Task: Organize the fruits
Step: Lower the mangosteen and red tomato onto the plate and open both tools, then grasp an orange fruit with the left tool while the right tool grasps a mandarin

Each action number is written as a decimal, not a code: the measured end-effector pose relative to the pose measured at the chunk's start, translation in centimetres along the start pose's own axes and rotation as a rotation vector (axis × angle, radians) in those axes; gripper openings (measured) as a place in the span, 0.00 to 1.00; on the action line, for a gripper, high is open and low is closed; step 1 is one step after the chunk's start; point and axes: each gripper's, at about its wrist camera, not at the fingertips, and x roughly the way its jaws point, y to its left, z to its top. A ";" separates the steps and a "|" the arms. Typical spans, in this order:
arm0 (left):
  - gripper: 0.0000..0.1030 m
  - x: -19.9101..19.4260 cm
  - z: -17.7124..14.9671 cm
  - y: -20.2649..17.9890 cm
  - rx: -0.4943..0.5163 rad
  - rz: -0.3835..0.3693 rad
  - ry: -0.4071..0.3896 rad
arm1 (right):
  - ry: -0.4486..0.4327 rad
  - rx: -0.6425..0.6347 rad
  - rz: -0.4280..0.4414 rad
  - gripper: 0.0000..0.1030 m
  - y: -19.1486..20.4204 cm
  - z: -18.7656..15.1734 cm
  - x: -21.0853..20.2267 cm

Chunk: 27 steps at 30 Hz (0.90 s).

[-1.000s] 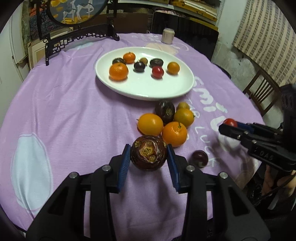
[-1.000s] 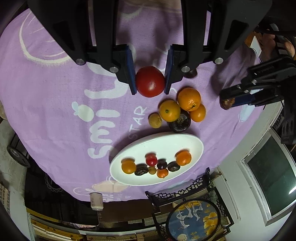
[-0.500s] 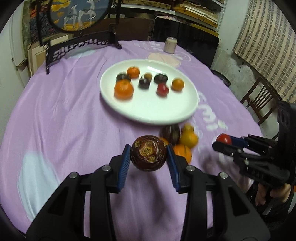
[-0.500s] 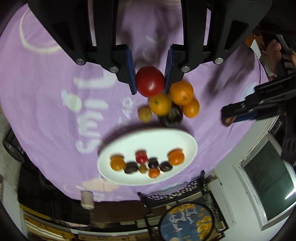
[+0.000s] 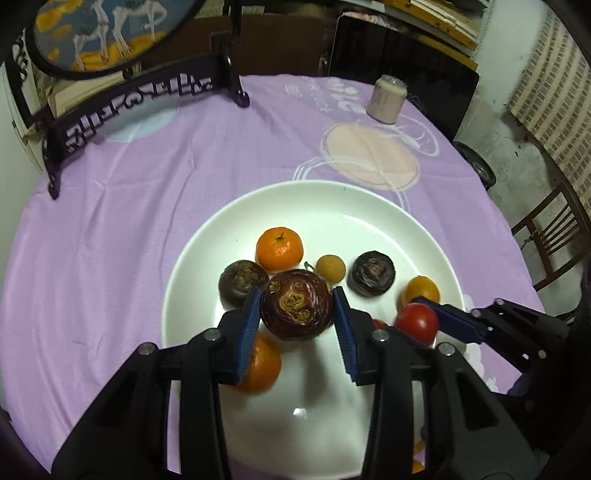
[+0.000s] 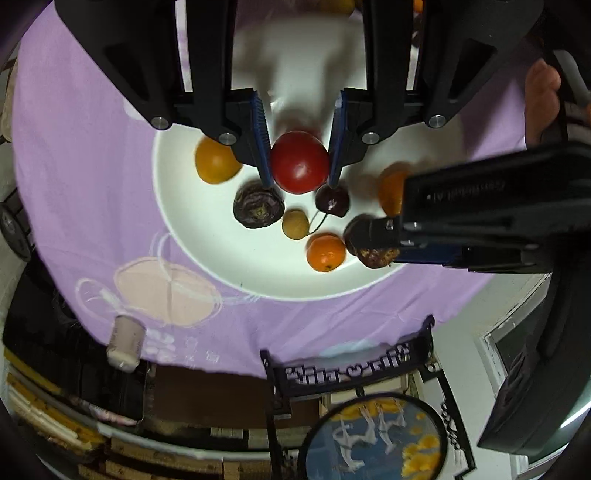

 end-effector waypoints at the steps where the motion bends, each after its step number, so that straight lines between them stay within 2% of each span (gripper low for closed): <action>1: 0.39 0.4 0.1 0.1 -0.001 -0.007 0.006 | 0.003 -0.002 -0.001 0.29 -0.1 0.1 0.4; 5: 0.39 1.2 0.3 0.0 0.009 -0.009 0.008 | -0.002 -0.016 -0.027 0.29 -0.5 0.2 1.1; 6: 0.42 1.4 0.5 0.0 0.006 -0.006 0.008 | -0.002 -0.017 -0.040 0.32 -0.5 0.3 1.2; 7: 0.47 1.5 0.7 0.2 -0.003 0.001 0.003 | -0.003 -0.019 -0.056 0.46 -0.5 0.3 1.2; 8: 0.64 1.5 0.8 0.3 -0.012 0.010 -0.002 | -0.009 -0.020 -0.070 0.54 -0.5 0.3 1.1; 9: 0.69 1.4 0.9 0.5 -0.022 0.019 -0.011 | -0.027 -0.025 -0.096 0.58 -0.4 0.2 0.7; 11: 0.72 0.5 0.8 0.7 -0.026 0.012 -0.023 | -0.036 -0.041 -0.122 0.60 0.0 -0.1 -0.4; 12: 0.78 0.0 0.6 0.6 -0.025 0.009 -0.024 | -0.038 -0.045 -0.125 0.62 0.1 -0.3 -1.1; 14: 0.85 -2.0 -0.7 0.5 -0.016 0.010 -0.068 | -0.058 -0.052 -0.136 0.71 0.6 -1.2 -2.8; 16: 0.92 -4.0 -2.3 0.4 -0.002 0.017 -0.112 | -0.094 -0.049 -0.141 0.90 1.1 -2.9 -5.3; 18: 0.94 -5.9 -4.2 0.3 0.000 0.021 -0.151 | -0.148 -0.028 -0.132 0.96 1.7 -5.3 -8.1; 24: 0.96 -9.7 -11.5 0.0 0.004 0.013 -0.198 | -0.178 0.083 -0.090 0.97 2.3 -10.3 -12.5; 27: 0.96 -11.0 -14.7 -0.2 0.016 0.044 -0.199 | -0.179 0.095 -0.118 0.97 2.7 -11.4 -13.7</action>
